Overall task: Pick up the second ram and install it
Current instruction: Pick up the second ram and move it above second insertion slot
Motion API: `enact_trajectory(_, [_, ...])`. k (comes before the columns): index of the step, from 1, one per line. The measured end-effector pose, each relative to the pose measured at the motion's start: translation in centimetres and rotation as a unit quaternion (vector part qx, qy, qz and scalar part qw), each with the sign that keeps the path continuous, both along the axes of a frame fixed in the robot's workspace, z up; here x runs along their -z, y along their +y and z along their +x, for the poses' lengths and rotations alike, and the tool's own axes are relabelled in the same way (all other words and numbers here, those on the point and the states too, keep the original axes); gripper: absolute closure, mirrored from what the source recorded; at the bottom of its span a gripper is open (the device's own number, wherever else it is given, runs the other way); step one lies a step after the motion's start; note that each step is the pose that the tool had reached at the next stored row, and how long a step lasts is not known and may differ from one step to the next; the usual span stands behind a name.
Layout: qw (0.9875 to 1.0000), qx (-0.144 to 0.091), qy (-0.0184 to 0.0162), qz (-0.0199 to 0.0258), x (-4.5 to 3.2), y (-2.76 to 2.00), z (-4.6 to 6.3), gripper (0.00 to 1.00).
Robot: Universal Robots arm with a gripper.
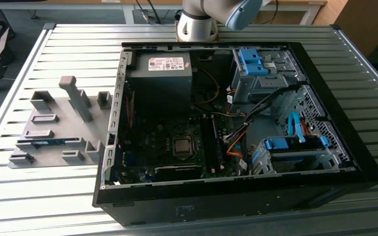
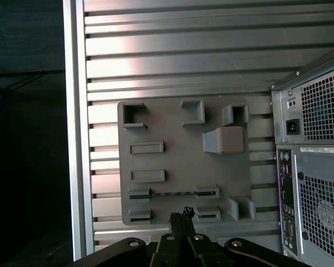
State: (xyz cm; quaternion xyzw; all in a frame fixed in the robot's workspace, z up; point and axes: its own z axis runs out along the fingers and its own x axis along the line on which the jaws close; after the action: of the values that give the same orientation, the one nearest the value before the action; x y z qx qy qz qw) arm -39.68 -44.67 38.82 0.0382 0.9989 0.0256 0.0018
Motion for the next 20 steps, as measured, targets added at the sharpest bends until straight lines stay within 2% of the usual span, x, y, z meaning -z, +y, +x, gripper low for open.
enact_trajectory(5, [1.0,-0.004,0.0,0.0,0.0,-0.01,0.0,0.89])
enact_trajectory(10, [0.999,-0.044,0.0,0.0,0.02,0.0,0.0,0.89])
enact_trajectory(15, [0.996,-0.09,0.0,0.0,0.08,-0.01,0.0,0.89])
enact_trajectory(20, [0.9908,-0.135,0.0,-0.0001,0.13,-0.01,0.0,0.89])
